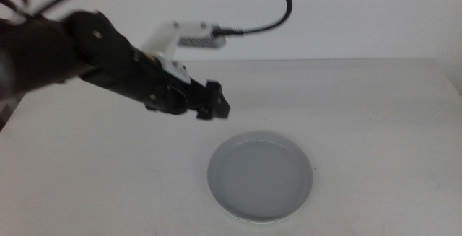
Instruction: Stack the three bowls on top of each other.
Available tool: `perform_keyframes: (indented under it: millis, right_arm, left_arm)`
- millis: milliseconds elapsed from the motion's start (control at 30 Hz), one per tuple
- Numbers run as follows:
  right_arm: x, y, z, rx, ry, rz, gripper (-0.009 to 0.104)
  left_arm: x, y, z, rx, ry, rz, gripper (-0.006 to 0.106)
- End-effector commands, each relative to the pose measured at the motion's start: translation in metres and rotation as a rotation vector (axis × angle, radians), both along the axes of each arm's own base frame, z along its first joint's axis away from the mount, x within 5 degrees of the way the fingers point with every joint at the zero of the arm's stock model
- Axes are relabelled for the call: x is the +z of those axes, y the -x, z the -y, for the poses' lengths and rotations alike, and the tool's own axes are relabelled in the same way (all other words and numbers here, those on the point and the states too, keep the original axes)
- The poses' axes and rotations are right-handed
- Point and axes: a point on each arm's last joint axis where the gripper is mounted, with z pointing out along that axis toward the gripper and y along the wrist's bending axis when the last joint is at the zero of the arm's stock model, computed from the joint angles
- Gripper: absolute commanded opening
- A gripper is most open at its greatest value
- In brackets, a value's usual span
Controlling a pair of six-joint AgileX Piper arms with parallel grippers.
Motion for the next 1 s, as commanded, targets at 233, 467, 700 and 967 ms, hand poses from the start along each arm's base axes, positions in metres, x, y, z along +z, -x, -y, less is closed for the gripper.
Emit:
perform_keyframes:
  millis: [233,467,700,967]
  right_arm:
    - [0.011,-0.002,0.000,-0.009,-0.042,0.073,0.056]
    - [0.011,-0.003,0.000,-0.013,-0.036,0.079,0.056]
    - [0.020,-0.006,0.000,-0.040,-0.101,0.157,0.056]
    - [0.009,-0.043,-0.005,-0.210,-0.115,0.009,0.056]
  left_arm:
    - [0.094,0.030,-0.034,0.176,-0.014,0.302,0.101]
    - [0.132,0.047,-0.056,0.266,-0.103,0.456,0.101]
    - [0.137,0.053,-0.064,0.257,-0.191,0.494,0.101]
    - [0.135,0.054,-0.068,0.228,-0.241,0.486,0.101]
